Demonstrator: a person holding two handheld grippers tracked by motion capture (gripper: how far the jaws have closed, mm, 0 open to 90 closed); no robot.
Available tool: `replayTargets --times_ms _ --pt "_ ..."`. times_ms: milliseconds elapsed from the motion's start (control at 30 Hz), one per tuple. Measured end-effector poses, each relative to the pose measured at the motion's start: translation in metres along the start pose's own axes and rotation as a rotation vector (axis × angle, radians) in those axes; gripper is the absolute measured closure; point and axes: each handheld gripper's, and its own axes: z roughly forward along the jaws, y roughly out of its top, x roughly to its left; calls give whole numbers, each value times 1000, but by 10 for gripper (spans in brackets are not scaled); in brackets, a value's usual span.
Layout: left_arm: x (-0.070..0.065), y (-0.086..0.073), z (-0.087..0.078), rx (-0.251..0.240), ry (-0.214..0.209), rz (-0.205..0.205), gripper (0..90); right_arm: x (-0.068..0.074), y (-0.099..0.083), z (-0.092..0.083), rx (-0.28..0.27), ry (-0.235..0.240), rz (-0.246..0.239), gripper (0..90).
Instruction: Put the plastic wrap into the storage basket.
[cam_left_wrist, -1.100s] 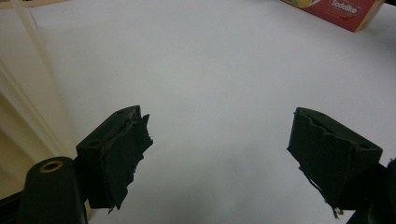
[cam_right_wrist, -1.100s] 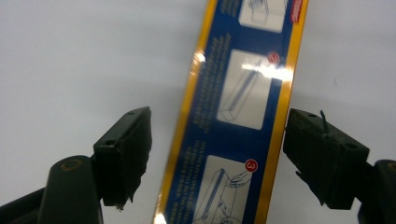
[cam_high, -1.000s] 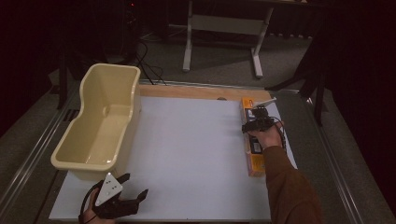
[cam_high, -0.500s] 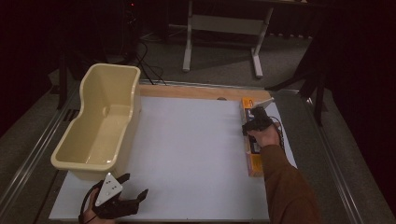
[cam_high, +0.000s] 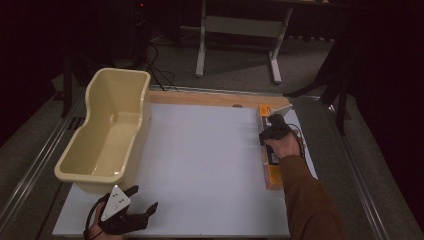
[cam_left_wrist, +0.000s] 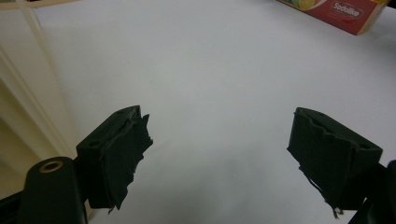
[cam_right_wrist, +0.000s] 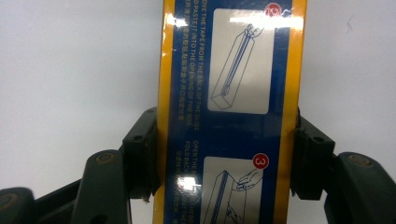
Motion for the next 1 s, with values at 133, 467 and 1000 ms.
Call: replayTargets --times_ms 133,467,1000 --pt "0 0 0 0 1 0 184 -1 -2 -1 -1 26 16 390" --pt "-1 1 -1 -2 3 3 184 7 -8 -10 -12 102 13 391" --pt "-2 1 0 -3 6 9 184 22 -14 -25 -46 395 67 392"
